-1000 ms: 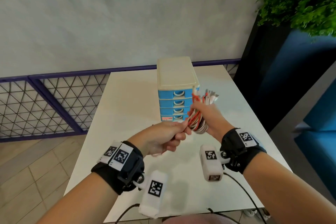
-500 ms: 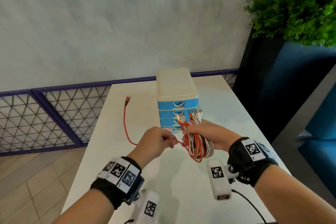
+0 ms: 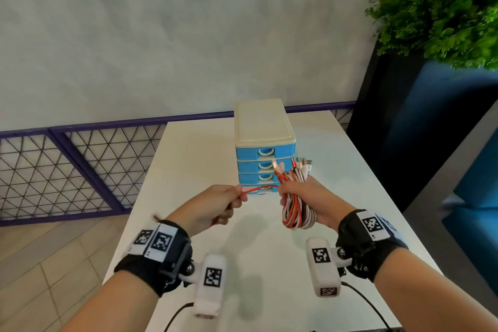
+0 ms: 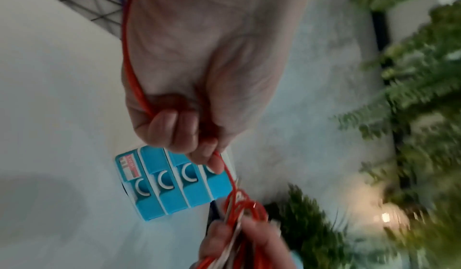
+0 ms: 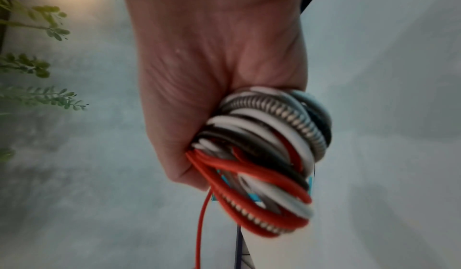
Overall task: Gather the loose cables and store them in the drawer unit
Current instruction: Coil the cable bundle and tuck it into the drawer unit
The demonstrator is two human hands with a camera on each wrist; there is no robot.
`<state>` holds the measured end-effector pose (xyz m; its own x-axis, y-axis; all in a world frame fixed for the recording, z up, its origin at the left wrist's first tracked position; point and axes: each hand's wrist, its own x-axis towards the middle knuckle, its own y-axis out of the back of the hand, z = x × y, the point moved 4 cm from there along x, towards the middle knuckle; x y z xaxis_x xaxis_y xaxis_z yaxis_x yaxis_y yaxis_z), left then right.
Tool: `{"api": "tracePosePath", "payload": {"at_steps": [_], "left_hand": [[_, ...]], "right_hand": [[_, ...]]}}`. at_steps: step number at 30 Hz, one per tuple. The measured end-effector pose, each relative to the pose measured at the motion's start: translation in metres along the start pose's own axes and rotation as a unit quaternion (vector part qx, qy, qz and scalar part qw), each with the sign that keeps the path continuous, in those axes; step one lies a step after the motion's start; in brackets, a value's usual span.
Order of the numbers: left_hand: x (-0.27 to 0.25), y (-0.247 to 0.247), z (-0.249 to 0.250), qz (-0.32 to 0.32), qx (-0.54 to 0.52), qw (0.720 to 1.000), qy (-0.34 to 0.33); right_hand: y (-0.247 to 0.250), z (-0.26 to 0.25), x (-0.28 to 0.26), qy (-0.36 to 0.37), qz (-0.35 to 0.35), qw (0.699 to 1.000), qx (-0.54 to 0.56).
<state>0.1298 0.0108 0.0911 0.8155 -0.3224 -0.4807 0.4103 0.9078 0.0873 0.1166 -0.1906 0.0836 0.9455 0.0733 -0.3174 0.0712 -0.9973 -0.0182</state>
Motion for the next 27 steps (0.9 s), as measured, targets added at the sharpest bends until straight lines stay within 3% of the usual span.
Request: {"api": "tracePosePath", "payload": {"at_steps": [3, 6, 10, 15, 21, 24, 27], "left_hand": [[-0.007, -0.002, -0.005, -0.059, -0.131, 0.988, 0.064], [-0.013, -0.014, 0.0, -0.066, -0.215, 0.972, 0.074], [-0.015, -0.038, 0.01, -0.084, -0.219, 0.97, 0.057], [-0.015, -0.054, 0.015, -0.072, -0.163, 0.983, 0.045], [-0.02, -0.056, 0.015, -0.074, -0.08, 0.993, 0.034], [-0.026, -0.045, 0.003, -0.118, -0.104, 0.985, 0.071], [-0.033, -0.035, -0.018, -0.188, -0.077, 0.973, 0.109]], "right_hand": [[0.005, -0.003, 0.002, 0.035, 0.048, 0.998, -0.014], [-0.005, -0.005, 0.001, 0.069, 0.038, 0.997, 0.0], [-0.026, -0.001, 0.0, 0.064, -0.046, 0.994, 0.071], [-0.039, 0.004, 0.0, -0.002, -0.108, 0.985, 0.135], [-0.021, -0.005, 0.005, 0.016, 0.003, 0.996, 0.088], [0.003, -0.015, 0.01, 0.039, 0.101, 0.986, 0.127], [0.026, -0.02, 0.014, 0.035, 0.13, 0.972, 0.19]]}}
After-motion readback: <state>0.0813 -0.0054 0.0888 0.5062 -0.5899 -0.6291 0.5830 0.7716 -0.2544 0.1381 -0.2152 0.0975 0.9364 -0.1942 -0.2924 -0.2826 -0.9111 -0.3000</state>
